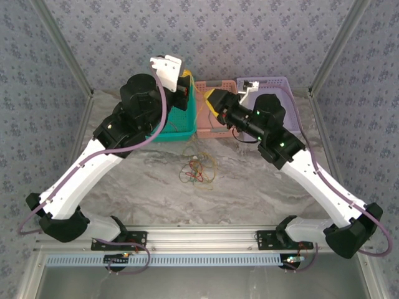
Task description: Untangle the cables
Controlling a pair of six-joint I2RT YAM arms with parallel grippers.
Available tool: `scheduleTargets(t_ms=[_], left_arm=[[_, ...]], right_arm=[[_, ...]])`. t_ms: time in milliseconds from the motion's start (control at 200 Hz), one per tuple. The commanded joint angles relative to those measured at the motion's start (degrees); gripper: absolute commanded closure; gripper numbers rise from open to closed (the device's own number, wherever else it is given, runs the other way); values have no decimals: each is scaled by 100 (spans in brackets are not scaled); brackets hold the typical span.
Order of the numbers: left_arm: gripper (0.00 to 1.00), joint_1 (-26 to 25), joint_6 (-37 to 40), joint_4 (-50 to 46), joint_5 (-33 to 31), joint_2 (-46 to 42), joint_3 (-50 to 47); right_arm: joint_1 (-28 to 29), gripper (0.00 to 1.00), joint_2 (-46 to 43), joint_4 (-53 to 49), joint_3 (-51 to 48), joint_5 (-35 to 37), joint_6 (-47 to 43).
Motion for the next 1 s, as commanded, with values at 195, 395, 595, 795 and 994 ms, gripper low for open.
scheduleTargets(t_ms=[195, 395, 595, 795, 994], left_arm=[[100, -71, -34, 94, 73, -128, 53], [100, -94, -42, 107, 116, -116, 25], [100, -109, -66, 90, 222, -148, -64], [40, -102, -436, 90, 178, -531, -720], [27, -97, -1351, 686, 230, -1700, -2743]], right_arm=[[-33, 74, 126, 237, 134, -3, 118], [-62, 95, 141, 255, 142, -10, 135], [-191, 100, -72, 133, 122, -25, 28], [-534, 100, -154, -370, 463, -488, -192], [-863, 100, -202, -692, 638, -893, -299]])
